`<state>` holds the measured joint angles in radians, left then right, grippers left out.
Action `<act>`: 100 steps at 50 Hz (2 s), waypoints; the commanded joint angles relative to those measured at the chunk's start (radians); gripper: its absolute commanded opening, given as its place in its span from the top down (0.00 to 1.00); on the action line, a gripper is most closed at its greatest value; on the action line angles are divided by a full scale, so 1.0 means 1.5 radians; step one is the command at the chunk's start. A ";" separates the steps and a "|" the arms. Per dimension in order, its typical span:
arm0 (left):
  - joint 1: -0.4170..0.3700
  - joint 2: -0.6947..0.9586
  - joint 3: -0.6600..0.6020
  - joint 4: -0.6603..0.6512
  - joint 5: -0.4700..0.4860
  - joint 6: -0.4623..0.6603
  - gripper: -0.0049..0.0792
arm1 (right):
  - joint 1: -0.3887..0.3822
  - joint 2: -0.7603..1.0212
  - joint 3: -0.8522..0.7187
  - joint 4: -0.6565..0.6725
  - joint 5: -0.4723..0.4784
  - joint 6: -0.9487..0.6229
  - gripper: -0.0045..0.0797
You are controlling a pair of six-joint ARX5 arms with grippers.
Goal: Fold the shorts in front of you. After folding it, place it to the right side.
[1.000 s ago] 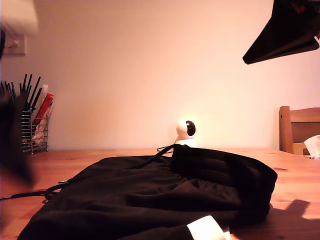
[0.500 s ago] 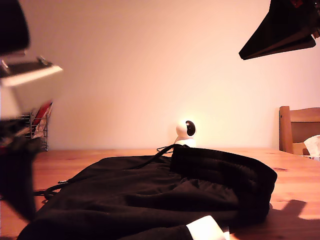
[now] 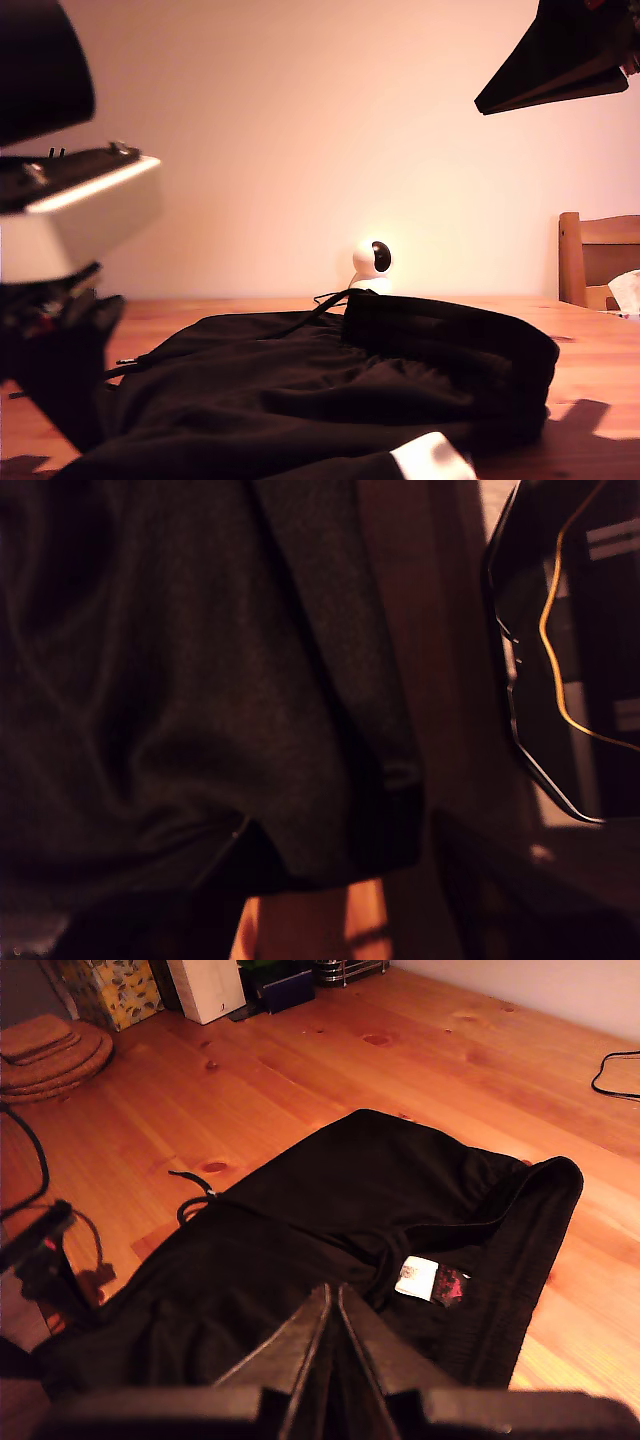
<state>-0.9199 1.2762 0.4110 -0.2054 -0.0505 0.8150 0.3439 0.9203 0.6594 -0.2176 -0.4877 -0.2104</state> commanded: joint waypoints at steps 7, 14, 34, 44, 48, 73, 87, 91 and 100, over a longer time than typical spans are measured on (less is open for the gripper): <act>-0.004 0.027 -0.007 0.026 0.006 0.003 0.36 | 0.002 0.003 -0.011 0.005 -0.002 0.004 0.96; -0.004 0.025 0.004 0.031 -0.004 0.002 0.72 | 0.002 0.003 -0.011 0.004 -0.002 0.005 0.96; 0.001 0.021 0.186 -0.104 -0.010 -0.033 0.97 | 0.031 0.003 -0.011 -0.002 -0.051 0.025 0.93; 0.013 0.021 0.270 -0.222 0.059 -0.068 0.97 | 0.123 0.003 -0.011 -0.023 -0.074 -0.054 0.53; 0.016 0.021 0.293 -0.263 0.077 -0.085 0.97 | 0.160 0.003 -0.011 -0.028 -0.062 -0.087 0.50; 0.026 0.021 0.403 -0.357 0.119 -0.122 0.97 | 0.288 0.136 -0.011 -0.042 0.083 -0.110 0.41; 0.039 0.021 0.414 -0.356 0.136 -0.122 0.97 | 0.319 0.184 -0.011 -0.040 0.087 -0.109 0.40; 0.039 0.021 0.415 -0.353 0.138 -0.122 0.97 | 0.320 0.193 -0.011 -0.038 0.087 -0.101 0.40; 0.039 0.021 0.416 -0.349 0.139 -0.122 0.97 | 0.326 0.212 -0.011 -0.036 0.086 -0.087 0.40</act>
<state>-0.8619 1.3041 1.0191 -0.7376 0.1501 0.6357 0.8204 1.2217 0.6594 -0.2779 -0.3561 -0.3511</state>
